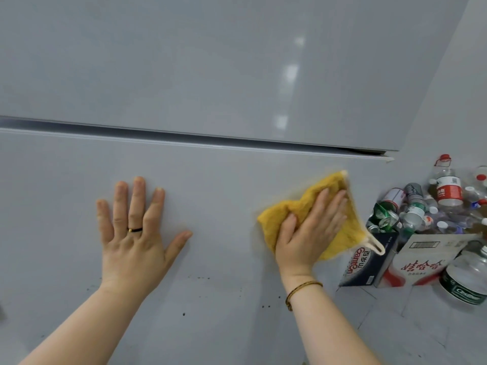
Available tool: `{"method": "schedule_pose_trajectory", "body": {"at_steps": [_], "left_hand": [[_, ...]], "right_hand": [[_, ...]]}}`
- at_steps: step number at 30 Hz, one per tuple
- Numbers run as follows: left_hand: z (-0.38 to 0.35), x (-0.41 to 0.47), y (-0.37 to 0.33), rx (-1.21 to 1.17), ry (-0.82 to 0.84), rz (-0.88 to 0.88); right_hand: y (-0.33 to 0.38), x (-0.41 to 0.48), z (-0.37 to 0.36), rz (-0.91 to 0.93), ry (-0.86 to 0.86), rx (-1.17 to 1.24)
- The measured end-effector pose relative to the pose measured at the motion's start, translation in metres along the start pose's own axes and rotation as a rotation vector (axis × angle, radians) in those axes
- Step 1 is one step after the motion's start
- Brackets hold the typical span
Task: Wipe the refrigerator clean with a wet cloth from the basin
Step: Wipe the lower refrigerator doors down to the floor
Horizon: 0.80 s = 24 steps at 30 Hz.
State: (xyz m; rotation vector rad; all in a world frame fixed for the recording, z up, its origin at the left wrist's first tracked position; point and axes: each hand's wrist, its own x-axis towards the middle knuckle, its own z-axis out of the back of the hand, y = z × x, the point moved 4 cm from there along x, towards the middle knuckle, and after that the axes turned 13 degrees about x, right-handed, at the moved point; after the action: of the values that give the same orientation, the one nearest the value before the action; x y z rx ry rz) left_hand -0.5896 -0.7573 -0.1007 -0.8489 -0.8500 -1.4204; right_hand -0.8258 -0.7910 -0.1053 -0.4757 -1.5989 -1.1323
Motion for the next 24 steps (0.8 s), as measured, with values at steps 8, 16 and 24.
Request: {"method": "schedule_pose_trajectory", "body": {"at_steps": [8, 16, 24], "left_hand": [[-0.004, 0.001, 0.007, 0.023, -0.004, -0.039], [0.006, -0.003, 0.013, -0.01, 0.052, -0.052], [0.027, -0.013, 0.033, -0.14, 0.074, 0.075]], "right_hand": [[-0.002, -0.046, -0.007, 0.577, 0.243, -0.131], [0.041, -0.009, -0.024, 0.394, 0.073, -0.058], [0.028, -0.065, -0.026, 0.899, 0.414, 0.018]]}}
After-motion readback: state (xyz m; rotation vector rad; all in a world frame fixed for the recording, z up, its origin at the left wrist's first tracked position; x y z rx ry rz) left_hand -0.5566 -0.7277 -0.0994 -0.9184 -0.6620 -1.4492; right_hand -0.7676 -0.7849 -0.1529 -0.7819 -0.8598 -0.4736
